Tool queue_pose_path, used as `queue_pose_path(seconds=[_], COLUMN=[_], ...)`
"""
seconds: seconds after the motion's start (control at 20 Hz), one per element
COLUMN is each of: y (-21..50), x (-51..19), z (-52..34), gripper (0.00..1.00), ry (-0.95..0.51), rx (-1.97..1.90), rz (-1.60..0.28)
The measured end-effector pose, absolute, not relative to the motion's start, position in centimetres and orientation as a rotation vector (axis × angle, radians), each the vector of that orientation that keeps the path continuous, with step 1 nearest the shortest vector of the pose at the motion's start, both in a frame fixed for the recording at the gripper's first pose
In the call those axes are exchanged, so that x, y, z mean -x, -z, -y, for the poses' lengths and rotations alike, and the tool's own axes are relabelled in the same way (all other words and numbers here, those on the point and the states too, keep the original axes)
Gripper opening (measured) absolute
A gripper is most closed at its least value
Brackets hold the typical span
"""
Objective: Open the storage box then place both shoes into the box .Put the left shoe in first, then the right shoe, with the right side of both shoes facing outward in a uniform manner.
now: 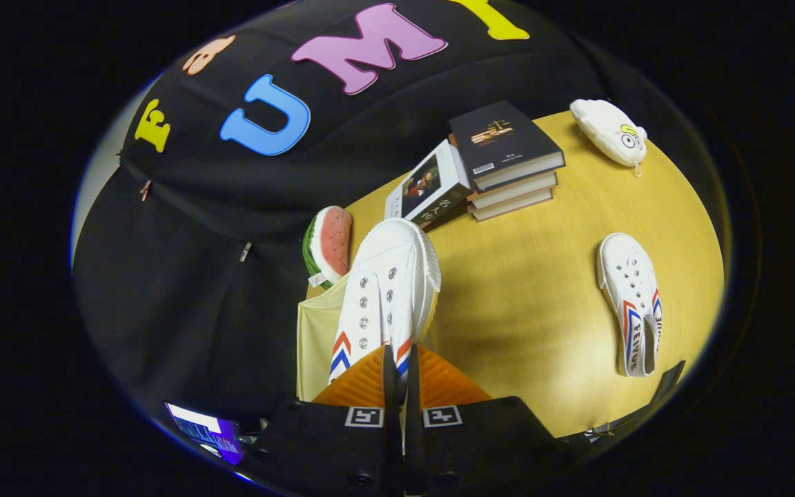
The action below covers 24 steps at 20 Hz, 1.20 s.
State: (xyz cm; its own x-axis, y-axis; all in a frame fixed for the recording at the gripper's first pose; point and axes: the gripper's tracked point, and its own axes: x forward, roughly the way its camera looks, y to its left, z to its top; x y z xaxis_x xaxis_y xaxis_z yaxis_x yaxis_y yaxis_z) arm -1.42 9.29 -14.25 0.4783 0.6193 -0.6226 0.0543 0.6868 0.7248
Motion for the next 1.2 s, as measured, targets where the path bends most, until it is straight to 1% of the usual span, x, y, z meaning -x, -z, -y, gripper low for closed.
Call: queue_pose_path(seconds=[0.3,0.55,0.75,0.95,1.2], y=[12.5,13.4,15.4,18.1,19.1], x=[2.2,2.5,2.8,2.9,3.0], z=[-18.8,-23.7,-26.4,-27.5,-28.1], gripper=[0.06,0.06,0.06,0.06,0.06], ry=[-0.528,-0.581,-0.588,-0.564,-0.553], rx=[-0.800,-0.766,-0.756,-0.739,-0.741], rz=[-1.064,-1.095,-1.136,-1.169,-1.173])
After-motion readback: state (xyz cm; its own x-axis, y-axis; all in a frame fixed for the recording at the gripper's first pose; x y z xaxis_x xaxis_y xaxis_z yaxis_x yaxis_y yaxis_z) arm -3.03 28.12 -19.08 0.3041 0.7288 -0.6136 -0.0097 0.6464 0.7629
